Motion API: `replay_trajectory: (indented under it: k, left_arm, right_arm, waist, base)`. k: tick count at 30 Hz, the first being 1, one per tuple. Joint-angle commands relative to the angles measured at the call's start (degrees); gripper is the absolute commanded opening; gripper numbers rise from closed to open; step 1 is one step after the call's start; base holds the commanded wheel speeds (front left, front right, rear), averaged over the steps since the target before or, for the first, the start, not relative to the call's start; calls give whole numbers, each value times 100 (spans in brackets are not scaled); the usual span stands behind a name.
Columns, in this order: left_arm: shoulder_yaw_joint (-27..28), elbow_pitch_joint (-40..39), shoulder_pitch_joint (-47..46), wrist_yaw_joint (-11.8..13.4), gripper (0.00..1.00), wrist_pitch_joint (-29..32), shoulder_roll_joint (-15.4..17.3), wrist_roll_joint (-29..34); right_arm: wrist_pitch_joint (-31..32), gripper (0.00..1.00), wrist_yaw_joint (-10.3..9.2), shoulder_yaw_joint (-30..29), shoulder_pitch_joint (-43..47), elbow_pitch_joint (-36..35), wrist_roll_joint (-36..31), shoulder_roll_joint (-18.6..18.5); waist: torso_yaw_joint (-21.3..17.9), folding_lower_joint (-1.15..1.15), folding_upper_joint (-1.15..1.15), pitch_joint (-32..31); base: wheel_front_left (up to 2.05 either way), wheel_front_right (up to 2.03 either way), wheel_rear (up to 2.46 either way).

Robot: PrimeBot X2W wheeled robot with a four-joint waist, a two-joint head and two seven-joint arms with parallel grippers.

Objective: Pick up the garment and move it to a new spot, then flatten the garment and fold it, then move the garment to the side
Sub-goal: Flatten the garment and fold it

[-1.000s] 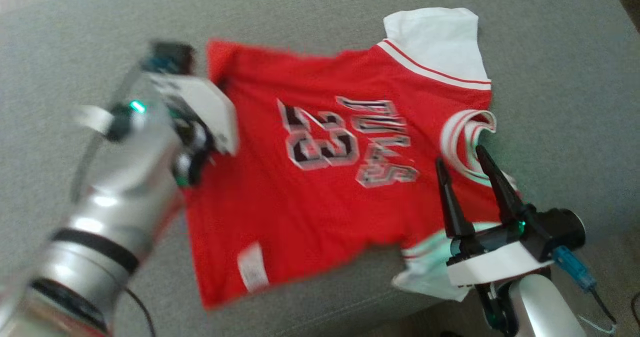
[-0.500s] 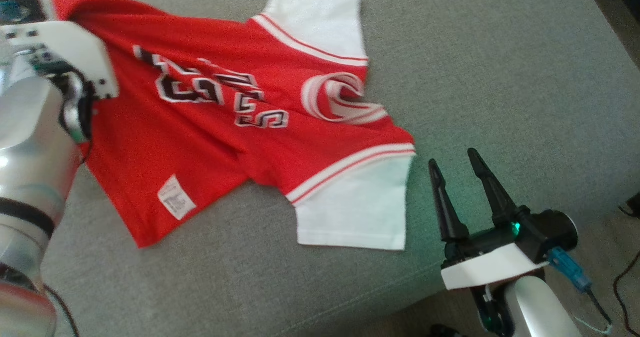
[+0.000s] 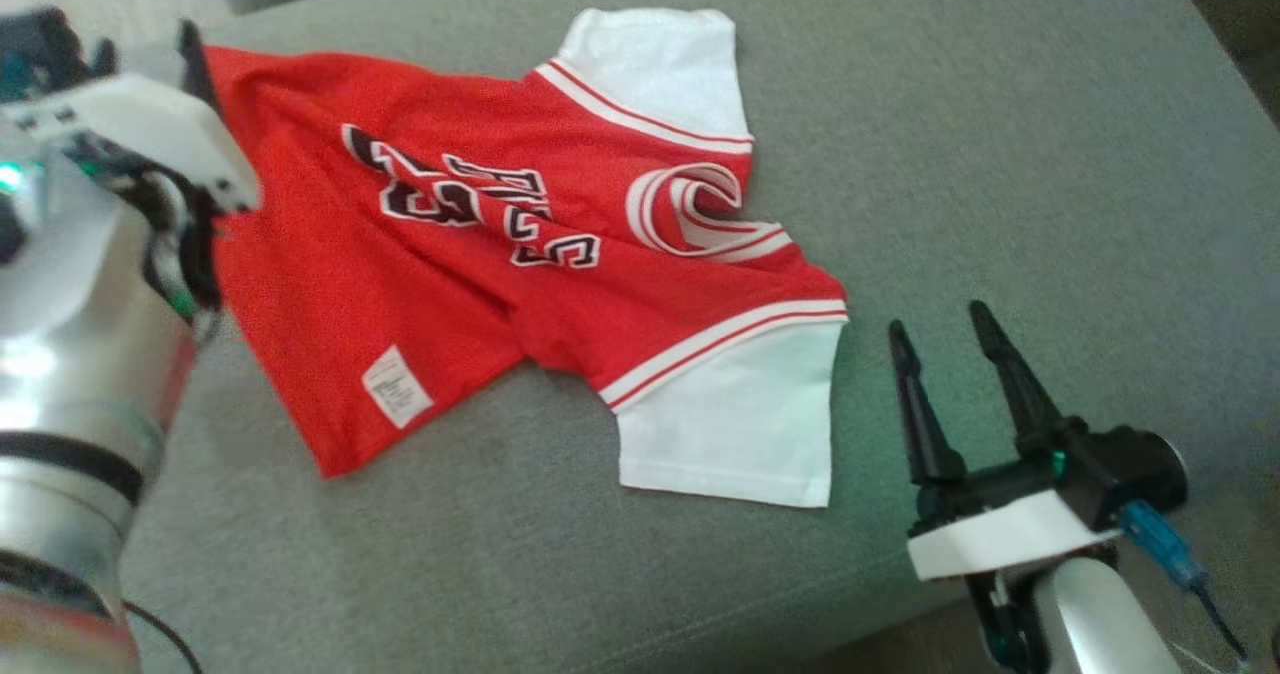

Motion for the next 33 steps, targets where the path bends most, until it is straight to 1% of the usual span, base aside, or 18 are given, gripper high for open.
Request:
replay_trajectory:
  k: [1,2,5,8,10,13,16,19,22,27,29,33]
  left_arm:
    - [282,-276,86,-55,100,-106,163,-108]
    - [282,-276,86,-55,100,-106,163,-108]
    - [508,-883,735,27,100,-166,63,-149]
    - [877,-1926,1563,299,100,-171,14,90]
    - [1094,-2654,2232,516,100,-172,-7,348]
    - [1307,-3652,3223,737,100,-173,-108,722]
    - [1489,-4415,4052,893,100,-173,-210,1116]
    - [1702,-4910,4697,979,100,-173,-320,1615]
    - [1876,-5221,5209,905,100,-174,-494,2072]
    - [2258,-5486,5783,604,100,-174,-784,2746]
    - [2441,-5508,5974,431,100,-174,-881,2968]
    - [2712,-5347,6278,9,100,-174,-1008,3337]
  right_arm:
    - [-62,100,44,26,98,-215,-82,-27]
    - [-62,100,44,26,98,-215,-82,-27]
    - [-62,100,44,-186,269,-313,-239,-27]
    - [-62,100,44,-412,399,-432,-379,-27]
    - [-62,100,44,-530,455,-496,-453,-27]
    - [-62,100,44,-664,527,-538,-543,-27]
    - [-62,100,44,-763,568,-547,-596,-27]
    - [-62,100,44,-804,622,-532,-615,-27]
    - [-62,100,44,-828,714,-492,-628,-27]
    - [-62,100,44,-831,856,-374,-657,-27]
    - [-62,100,44,-809,901,-311,-654,-27]
    - [-62,100,44,-774,983,-199,-626,-27]
  waist:
    - [225,0,0,-235]
    - [225,0,0,-235]
    - [473,0,0,-445]
    - [744,0,0,-572]
    - [907,0,0,-633]
    - [1137,0,0,-683]
    - [1324,0,0,-712]
    - [1474,0,0,-772]
    - [1583,0,0,-874]
    - [1688,0,0,-1052]
    - [1699,0,0,-1147]
    - [1702,0,0,-1284]
  base:
    - [0,0,0]
    - [0,0,0]
    - [0,0,0]
    - [0,0,0]
    - [0,0,0]
    - [0,0,0]
    - [0,0,0]
    - [0,0,0]
    - [0,0,0]
    - [0,0,0]
    - [0,0,0]
    - [0,0,0]
